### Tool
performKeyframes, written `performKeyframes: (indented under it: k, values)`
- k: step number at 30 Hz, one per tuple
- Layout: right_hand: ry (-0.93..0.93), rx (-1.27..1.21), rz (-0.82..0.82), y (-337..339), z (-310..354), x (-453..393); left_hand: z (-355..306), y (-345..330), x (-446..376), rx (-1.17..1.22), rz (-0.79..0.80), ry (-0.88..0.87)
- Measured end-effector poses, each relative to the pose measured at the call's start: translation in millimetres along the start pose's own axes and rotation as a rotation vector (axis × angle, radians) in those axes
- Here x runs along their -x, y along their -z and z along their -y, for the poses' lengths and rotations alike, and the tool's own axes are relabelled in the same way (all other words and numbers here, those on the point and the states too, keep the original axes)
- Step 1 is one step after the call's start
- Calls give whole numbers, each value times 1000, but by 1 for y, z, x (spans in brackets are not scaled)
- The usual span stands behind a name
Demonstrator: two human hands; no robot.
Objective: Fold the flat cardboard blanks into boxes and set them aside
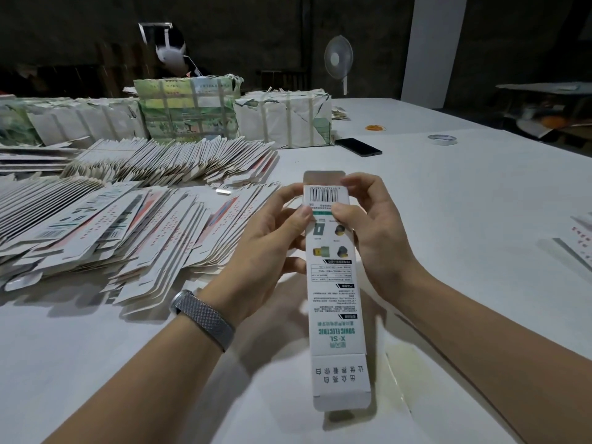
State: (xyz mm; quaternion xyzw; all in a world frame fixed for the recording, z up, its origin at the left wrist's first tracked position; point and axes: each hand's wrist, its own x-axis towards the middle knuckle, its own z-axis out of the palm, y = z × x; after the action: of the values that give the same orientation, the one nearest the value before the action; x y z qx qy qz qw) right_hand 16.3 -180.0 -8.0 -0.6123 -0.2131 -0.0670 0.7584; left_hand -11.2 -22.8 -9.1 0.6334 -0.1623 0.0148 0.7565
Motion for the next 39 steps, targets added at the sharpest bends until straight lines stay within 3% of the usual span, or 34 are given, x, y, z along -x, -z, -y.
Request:
performKeyframes:
  k: [31, 39]
  values:
    - [-40, -22, 29, 0, 1, 0, 1, -3, 2, 59, 31, 4]
    - [-136, -55, 47, 1, 14, 1, 2, -7, 4, -3, 43, -39]
